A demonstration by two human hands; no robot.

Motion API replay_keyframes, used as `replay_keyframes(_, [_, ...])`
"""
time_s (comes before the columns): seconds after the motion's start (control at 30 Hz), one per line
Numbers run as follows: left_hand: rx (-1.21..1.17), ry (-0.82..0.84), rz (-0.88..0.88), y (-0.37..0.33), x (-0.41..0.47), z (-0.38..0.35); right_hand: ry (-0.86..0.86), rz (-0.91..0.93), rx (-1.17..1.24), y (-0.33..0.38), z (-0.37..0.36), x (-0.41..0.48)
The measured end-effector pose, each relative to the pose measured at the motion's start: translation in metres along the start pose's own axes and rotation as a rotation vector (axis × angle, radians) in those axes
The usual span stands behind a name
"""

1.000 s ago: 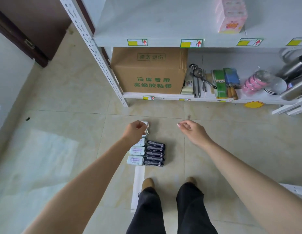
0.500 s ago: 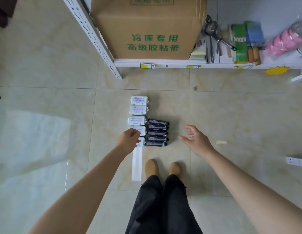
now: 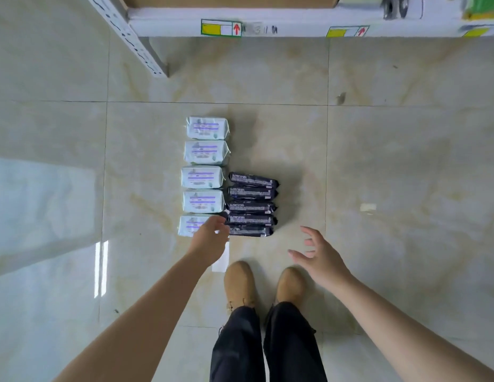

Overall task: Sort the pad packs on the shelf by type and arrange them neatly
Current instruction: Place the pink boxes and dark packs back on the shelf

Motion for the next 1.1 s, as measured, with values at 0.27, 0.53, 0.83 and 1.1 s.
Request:
replay_keyframes(0.27, [0.049,-0.043,0.055,0.017,0.091,-0.044,-0.041,-0.158,0.181,-0.066,-0.045,0.091])
replay_keyframes(0.53, [0.131,-0.049,0.049,0.032,0.151,-0.076,-0.083,-0.267,0.415,-0.102,-0.075,0.150])
replay_keyframes(0.83, [0.416,-0.141,0.036,0.026,0.172,-0.095,-0.113,-0.509,0.701,-0.112,-0.102,0.201])
replay_keyframes(1.1, [0.266,-0.174,0.072,0.030,0.179,-0.102,-0.053,-0.624,0.806,-0.117,-0.118,0.218])
Point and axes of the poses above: each hand's wrist, its own x-axis towards the middle knuckle, its own z-axis out of the back of the hand, y = z × x, the point moved 4 cm from there along x, towards the middle knuckle, and after that the axes turned 11 degrees about z, right-handed, at the moved point
